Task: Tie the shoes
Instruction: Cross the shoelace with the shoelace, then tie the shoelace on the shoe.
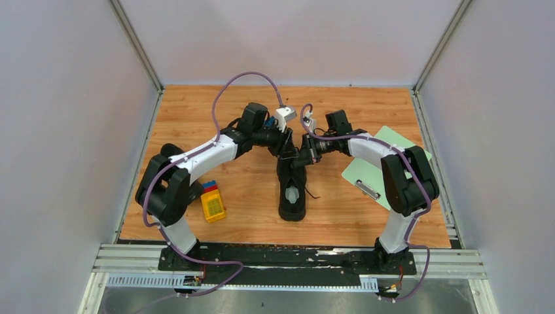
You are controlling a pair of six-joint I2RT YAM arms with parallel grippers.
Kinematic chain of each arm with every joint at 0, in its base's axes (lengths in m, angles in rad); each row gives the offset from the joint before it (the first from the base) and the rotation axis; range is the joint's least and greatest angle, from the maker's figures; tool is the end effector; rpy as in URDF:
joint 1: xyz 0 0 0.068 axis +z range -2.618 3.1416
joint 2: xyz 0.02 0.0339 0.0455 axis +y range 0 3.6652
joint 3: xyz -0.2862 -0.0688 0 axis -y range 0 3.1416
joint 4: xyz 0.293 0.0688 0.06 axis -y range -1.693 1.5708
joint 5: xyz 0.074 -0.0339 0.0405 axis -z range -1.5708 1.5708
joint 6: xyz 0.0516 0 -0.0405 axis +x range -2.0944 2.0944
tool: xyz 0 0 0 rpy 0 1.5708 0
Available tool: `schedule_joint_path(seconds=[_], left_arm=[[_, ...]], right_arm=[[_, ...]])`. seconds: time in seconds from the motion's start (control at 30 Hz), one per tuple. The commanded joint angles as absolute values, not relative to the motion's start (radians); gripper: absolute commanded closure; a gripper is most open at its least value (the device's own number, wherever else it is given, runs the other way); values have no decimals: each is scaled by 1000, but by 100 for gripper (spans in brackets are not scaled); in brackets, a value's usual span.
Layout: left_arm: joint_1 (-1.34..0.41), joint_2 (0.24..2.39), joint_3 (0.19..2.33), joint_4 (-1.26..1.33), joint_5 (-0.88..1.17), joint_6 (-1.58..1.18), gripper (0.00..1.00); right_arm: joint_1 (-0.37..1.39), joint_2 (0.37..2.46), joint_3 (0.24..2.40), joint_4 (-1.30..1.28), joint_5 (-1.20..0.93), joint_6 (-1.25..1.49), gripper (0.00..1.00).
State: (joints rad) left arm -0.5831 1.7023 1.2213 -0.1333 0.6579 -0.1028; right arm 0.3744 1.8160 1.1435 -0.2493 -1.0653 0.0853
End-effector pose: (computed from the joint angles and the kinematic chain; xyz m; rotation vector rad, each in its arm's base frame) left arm 0.3490 -0.2680 0.2487 0.9076 2.0583 -1.0982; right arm 0.3706 0.1941 0.1767 -0.7948 2.2446 1.5196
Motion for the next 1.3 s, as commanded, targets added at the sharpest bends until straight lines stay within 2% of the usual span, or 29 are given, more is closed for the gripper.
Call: schedule_joint_path(seconds=[0.0,0.07,0.13,0.2,0.23,0.43,0.67,0.87,1.27], left_arm=[[-589,1716,1265,-64,715,-119,60],[-588,1720,1262,-60,730,-117,78],[-589,1715,1254,-59,737,-111,90],[-589,1699,1244,-80,737,-94,99],[-587,1692,1237,-89,736,-87,100],[-561,1609,1195,-166,742,-52,100],[-552,1545,1120,-302,711,-5,100],[-549,1508,1052,-413,605,71,100],[-526,1468,980,-412,478,130,100]], right_arm=[[373,1788,1154,-221,-1057,91,100],[373,1786,1152,-222,-1042,93,100],[371,1778,1147,-225,-1006,95,100],[362,1761,1138,-228,-967,99,100],[356,1750,1129,-229,-949,102,100],[320,1666,1069,-226,-871,112,100],[309,1604,1012,-258,-888,94,100],[303,1575,971,-323,-900,38,100],[183,1540,931,-341,-847,60,100]])
